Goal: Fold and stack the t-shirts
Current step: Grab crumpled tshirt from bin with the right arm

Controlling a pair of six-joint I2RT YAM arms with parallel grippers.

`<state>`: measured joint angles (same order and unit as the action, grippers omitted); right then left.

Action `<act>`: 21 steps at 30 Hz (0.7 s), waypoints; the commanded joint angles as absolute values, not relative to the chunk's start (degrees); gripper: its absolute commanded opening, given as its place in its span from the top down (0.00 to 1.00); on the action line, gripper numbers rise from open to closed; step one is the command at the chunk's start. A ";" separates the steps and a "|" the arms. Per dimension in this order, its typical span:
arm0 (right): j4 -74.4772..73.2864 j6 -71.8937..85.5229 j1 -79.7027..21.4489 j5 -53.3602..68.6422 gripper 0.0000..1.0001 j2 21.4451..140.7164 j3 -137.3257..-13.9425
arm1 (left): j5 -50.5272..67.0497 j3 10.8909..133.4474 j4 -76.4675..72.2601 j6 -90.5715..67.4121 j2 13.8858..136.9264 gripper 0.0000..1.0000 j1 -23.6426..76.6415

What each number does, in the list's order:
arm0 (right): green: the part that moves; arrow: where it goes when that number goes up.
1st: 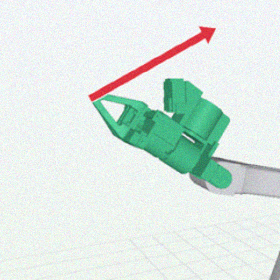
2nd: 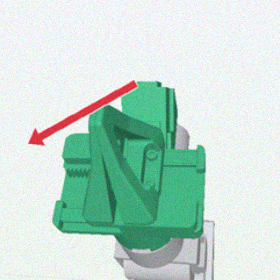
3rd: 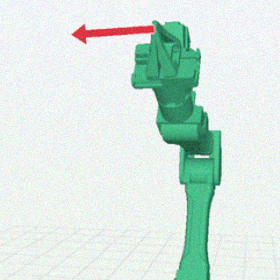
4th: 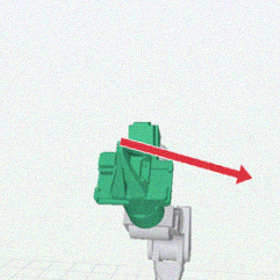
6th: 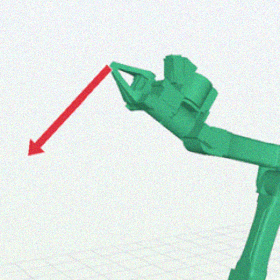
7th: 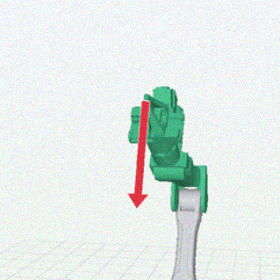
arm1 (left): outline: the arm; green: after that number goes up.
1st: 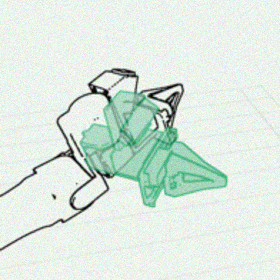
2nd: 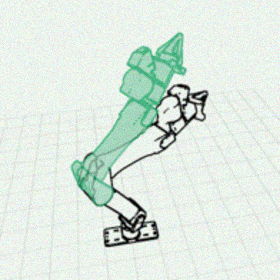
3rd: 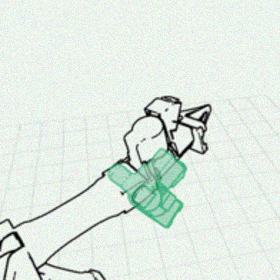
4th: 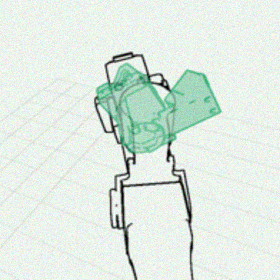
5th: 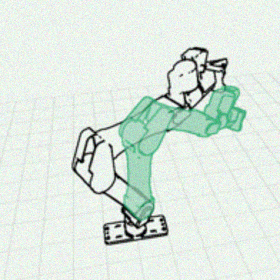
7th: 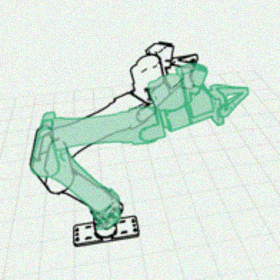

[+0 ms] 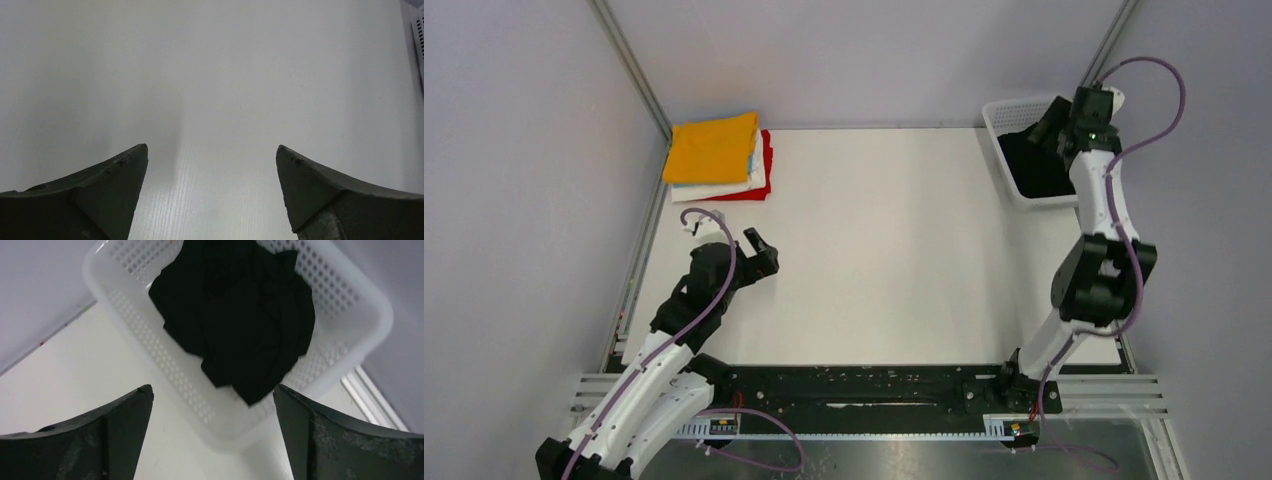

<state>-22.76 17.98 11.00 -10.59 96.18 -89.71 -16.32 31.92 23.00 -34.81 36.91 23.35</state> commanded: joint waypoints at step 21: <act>-41.40 39.23 14.94 0.60 0.01 141.81 -129.85 | -19.34 30.31 13.42 -34.29 43.41 0.01 23.38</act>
<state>-38.44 32.80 15.49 0.36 142.71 -131.52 -17.52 30.11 16.51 -34.57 43.16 23.35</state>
